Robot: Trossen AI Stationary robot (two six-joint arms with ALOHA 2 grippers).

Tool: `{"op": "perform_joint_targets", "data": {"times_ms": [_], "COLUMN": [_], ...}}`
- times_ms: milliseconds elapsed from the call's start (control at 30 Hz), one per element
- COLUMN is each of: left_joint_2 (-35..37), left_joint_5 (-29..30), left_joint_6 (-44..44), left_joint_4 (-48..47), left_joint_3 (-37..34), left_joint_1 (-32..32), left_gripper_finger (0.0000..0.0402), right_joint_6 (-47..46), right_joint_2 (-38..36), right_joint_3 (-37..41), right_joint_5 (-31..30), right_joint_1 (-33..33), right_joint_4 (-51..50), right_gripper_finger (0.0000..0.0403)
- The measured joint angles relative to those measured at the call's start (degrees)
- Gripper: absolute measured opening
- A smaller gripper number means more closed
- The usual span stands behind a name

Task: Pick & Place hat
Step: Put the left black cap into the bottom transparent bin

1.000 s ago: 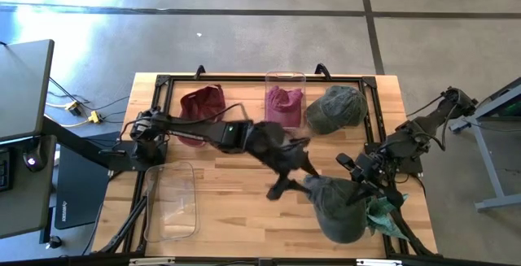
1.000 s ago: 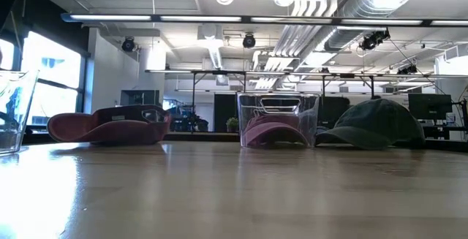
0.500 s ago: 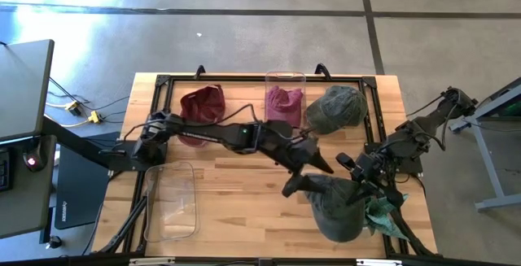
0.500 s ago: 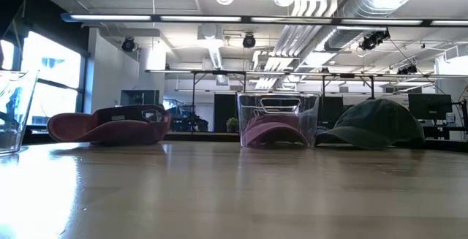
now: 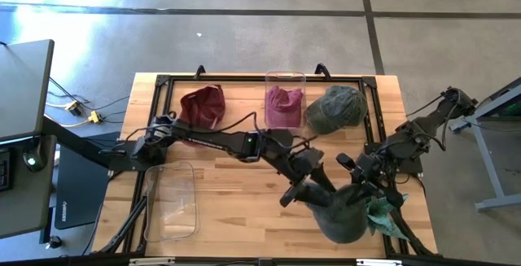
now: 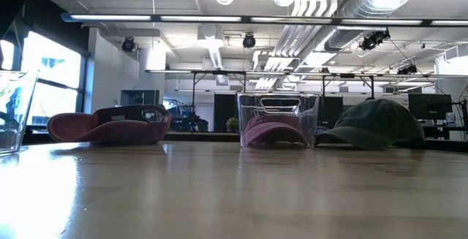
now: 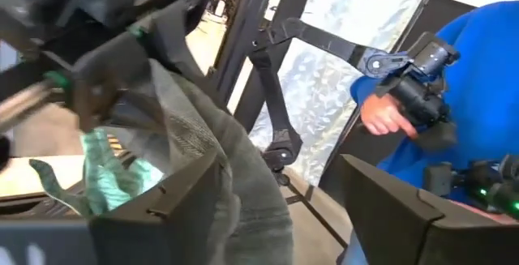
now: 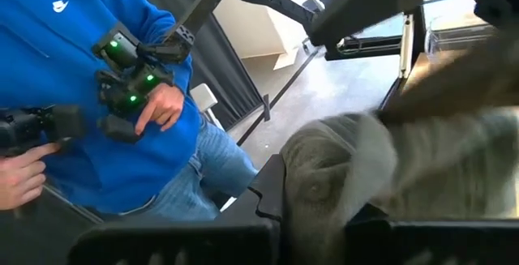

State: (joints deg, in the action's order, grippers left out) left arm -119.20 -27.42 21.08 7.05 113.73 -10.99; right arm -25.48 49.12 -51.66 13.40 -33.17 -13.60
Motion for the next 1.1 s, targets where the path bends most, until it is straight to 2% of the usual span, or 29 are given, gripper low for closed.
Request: {"op": "perform_joint_targets", "data": {"times_ms": [133, 267, 467, 600, 700, 867, 1100], "left_joint_2": [0.0, 0.0, 0.0, -1.2, -2.6, -1.9, -2.3], "left_joint_5": [2.3, 3.9, 5.3, 3.4, 0.8, -2.7, -4.8], "left_joint_6": [0.0, -0.2, -1.1, -1.1, -0.7, 0.2, 0.2], "left_joint_4": [-0.4, -3.0, -6.4, -5.1, -3.2, 1.5, 2.5], "left_joint_3": [0.0, 0.0, 0.0, 0.2, -0.1, 0.2, 0.0], "left_joint_1": [-0.4, -0.3, 1.2, 0.7, 0.1, -0.3, -0.2], "left_gripper_finger": [0.0215, 0.0206, 0.025, 0.0283, 0.0284, 0.024, 0.0129], "right_joint_6": [0.0, 0.0, 0.0, 0.0, 0.0, 0.0, 0.2], "right_joint_2": [0.0, 0.0, 0.0, 0.0, 0.0, -0.1, 0.0], "right_joint_3": [0.0, 0.0, 0.0, 0.0, 0.0, 0.0, 0.0], "right_joint_5": [0.0, -0.2, -0.4, -0.6, -0.9, -1.0, -1.4], "right_joint_1": [0.0, 0.0, 0.0, 0.0, 0.0, 0.0, 0.0], "right_joint_4": [-0.5, -0.7, -0.7, -0.8, -1.2, -1.6, -2.0], "right_gripper_finger": [0.0003, 0.0006, 0.0003, 0.0007, 0.0004, 0.0006, 0.0004]}}
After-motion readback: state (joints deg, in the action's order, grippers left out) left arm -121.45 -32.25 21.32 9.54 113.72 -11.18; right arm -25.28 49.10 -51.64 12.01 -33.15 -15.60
